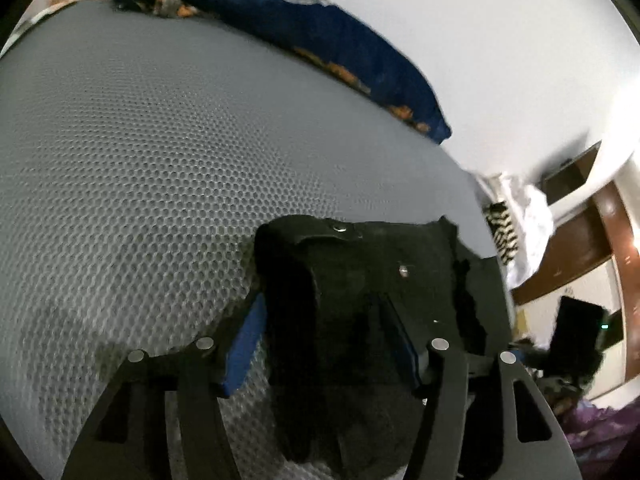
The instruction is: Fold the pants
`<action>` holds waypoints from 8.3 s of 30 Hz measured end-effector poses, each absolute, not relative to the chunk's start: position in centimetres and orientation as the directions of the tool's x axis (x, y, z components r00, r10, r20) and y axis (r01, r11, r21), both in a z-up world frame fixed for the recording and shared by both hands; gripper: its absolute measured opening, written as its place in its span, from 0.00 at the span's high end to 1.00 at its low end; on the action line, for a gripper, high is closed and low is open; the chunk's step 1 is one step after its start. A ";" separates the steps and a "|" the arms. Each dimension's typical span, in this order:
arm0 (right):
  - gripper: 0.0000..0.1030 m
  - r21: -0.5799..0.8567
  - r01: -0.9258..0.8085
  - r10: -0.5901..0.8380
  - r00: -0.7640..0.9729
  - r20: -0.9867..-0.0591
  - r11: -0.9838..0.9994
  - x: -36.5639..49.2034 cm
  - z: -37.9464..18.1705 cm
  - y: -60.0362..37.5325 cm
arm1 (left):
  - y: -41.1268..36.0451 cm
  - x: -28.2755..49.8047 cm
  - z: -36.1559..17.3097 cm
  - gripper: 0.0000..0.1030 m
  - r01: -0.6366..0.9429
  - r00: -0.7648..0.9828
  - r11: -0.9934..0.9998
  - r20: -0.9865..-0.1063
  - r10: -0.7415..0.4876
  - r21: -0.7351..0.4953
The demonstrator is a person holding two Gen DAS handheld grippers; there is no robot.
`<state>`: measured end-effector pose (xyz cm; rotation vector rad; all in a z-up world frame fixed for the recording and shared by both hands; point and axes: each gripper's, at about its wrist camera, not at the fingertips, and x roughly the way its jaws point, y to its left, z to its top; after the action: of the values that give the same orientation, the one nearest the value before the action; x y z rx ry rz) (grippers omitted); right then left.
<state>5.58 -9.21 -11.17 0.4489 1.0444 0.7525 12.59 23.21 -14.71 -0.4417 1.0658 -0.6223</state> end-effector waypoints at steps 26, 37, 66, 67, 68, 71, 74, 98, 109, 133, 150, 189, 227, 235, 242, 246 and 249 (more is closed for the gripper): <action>0.37 0.733 -0.256 0.775 0.266 -0.573 0.630 6.4 -13.5 -9.6 | 18.8 11.1 -12.7 0.94 0.403 0.391 0.814 -0.725 -0.567 -0.419; 0.36 0.719 -0.262 0.765 0.256 -0.591 0.643 6.6 -14.4 -9.2 | 18.7 12.7 -11.3 0.94 0.391 0.540 0.869 -0.690 -0.483 -0.302; 0.81 0.557 -0.576 0.739 0.127 -0.662 0.598 10.2 -15.6 4.7 | 25.0 12.2 -13.6 0.37 0.266 0.369 0.867 -0.787 -0.495 -0.421; 0.81 0.585 -0.555 0.752 0.120 -0.648 0.592 10.3 -15.7 4.4 | 24.2 12.2 -14.2 0.36 0.296 0.319 0.863 -0.809 -0.493 -0.409; 0.81 0.616 -0.530 0.768 0.113 -0.630 0.583 10.5 -15.9 4.1 | 23.6 12.3 -14.8 0.35 0.317 0.282 0.861 -0.828 -0.485 -0.397; 0.82 0.659 -0.495 0.791 0.103 -0.603 0.567 10.7 -16.6 3.6 | 22.2 12.4 -14.7 0.13 0.389 0.273 0.839 -0.822 -0.500 -0.381; 0.82 0.657 -0.496 0.789 0.103 -0.605 0.568 10.5 -16.5 3.6 | 20.5 12.8 -14.8 0.08 0.438 0.146 0.740 -0.772 -0.619 -0.511; 0.45 0.777 -0.282 0.801 0.417 -0.430 0.563 2.7 -10.9 -15.4 | 14.9 7.3 -2.6 0.85 0.340 0.305 0.675 -0.603 -0.737 -0.654; 0.37 0.851 -0.210 0.782 0.541 -0.310 0.482 -1.2 -10.6 -23.9 | -3.3 7.0 0.9 0.85 0.443 0.171 0.544 -0.529 -0.831 -0.713; 0.27 0.967 0.081 0.752 0.615 -0.239 0.241 -2.1 -17.8 -38.7 | -19.8 7.8 -10.5 0.84 0.410 0.054 0.636 -0.679 -0.732 -0.654; 0.24 0.939 0.066 0.733 0.608 -0.306 0.337 -2.1 -17.2 -38.3 | -15.0 6.7 -4.5 0.41 0.527 0.220 0.606 -0.593 -0.774 -0.595; 0.84 0.726 0.096 0.543 0.599 -0.589 0.681 -1.6 -16.7 -36.7 | 0.9 3.8 -13.4 0.31 0.278 0.462 0.871 -0.739 -0.491 -0.405; 0.89 0.801 0.154 0.580 0.613 -0.536 0.578 -2.1 -17.1 -38.0 | -2.8 5.4 -12.9 0.28 0.394 0.360 0.841 -0.779 -0.513 -0.372; 0.88 0.832 0.169 0.599 0.620 -0.507 0.529 -2.4 -17.5 -38.5 | -3.2 6.3 -12.8 0.28 0.373 0.386 0.842 -0.760 -0.523 -0.390; 0.88 0.929 0.101 0.697 0.633 -0.337 0.357 -0.9 -13.0 -36.1 | 3.9 3.9 -8.2 0.28 0.278 0.569 0.876 -0.668 -0.480 -0.393; 0.88 0.954 -0.026 0.804 0.546 -0.236 0.298 3.0 -7.6 -29.4 | 10.4 0.9 -4.3 0.28 0.191 0.701 0.898 -0.585 -0.407 -0.396; 0.88 0.965 -0.087 0.869 0.460 -0.180 0.246 6.3 -5.0 -23.4 | 15.6 -2.4 -1.3 0.27 0.095 0.808 0.920 -0.510 -0.295 -0.380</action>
<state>6.27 -23.36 -5.00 1.1334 0.8645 0.7771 -2.41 15.55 -1.35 -0.3489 0.5963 -0.2131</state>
